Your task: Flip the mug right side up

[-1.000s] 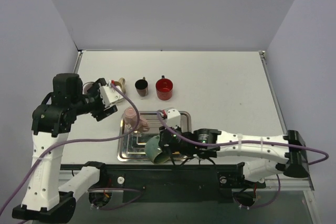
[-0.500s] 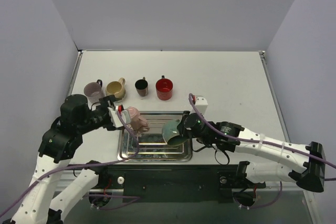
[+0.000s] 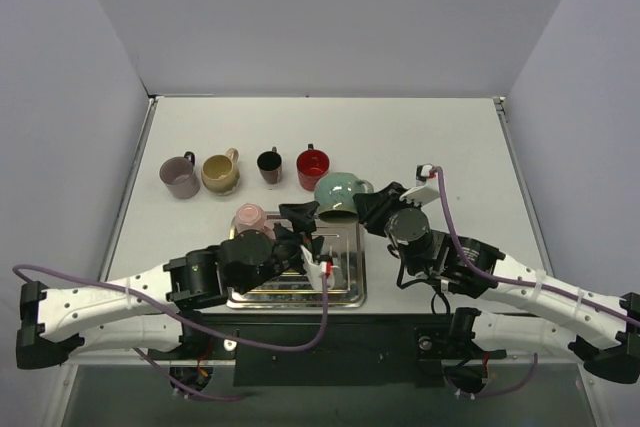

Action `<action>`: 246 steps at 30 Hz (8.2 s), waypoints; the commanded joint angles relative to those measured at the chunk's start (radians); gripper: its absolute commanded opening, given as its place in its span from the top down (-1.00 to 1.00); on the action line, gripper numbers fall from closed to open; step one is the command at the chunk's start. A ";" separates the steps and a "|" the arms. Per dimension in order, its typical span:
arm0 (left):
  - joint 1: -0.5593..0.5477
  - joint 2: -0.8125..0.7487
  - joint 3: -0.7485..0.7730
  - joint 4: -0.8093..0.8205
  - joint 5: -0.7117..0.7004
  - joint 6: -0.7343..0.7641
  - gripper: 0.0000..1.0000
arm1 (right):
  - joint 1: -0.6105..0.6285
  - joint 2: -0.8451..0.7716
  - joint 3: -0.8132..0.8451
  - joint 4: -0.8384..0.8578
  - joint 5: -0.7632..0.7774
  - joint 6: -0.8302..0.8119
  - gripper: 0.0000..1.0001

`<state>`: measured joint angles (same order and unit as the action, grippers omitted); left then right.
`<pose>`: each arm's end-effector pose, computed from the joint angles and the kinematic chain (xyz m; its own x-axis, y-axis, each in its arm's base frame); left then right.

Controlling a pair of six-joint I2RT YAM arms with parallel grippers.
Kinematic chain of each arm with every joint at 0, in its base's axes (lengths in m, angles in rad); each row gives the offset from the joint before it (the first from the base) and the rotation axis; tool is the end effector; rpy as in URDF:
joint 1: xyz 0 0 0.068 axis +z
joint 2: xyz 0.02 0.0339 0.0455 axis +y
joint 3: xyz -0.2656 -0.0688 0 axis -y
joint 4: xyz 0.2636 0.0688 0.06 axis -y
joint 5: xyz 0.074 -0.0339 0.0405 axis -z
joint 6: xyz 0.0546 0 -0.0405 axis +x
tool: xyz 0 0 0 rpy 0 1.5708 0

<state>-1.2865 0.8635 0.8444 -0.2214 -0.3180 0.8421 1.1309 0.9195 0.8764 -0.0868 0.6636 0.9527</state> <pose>0.0821 -0.2202 0.3404 0.5722 0.5685 -0.5912 0.6002 0.2009 0.7742 0.1330 0.2037 0.3582 -0.4009 0.6559 -0.6396 -0.2174 0.6102 0.7619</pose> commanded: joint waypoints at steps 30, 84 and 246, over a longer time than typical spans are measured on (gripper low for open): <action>0.182 0.264 0.061 0.436 -0.064 0.281 0.58 | -0.002 -0.065 -0.079 0.400 -0.033 0.133 1.00; 1.652 0.672 0.259 -0.592 0.451 0.103 1.00 | -0.056 0.863 0.349 0.222 -0.714 -1.046 -0.68; 1.162 0.635 0.561 -0.819 0.545 -0.170 -0.24 | -0.253 0.041 -0.071 -0.386 -0.090 -0.390 -0.71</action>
<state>-0.1238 1.6466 1.3155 -1.0298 0.1989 0.7029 0.9024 0.9989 0.8051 -0.4328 0.5014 0.6117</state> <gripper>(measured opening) 0.593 0.844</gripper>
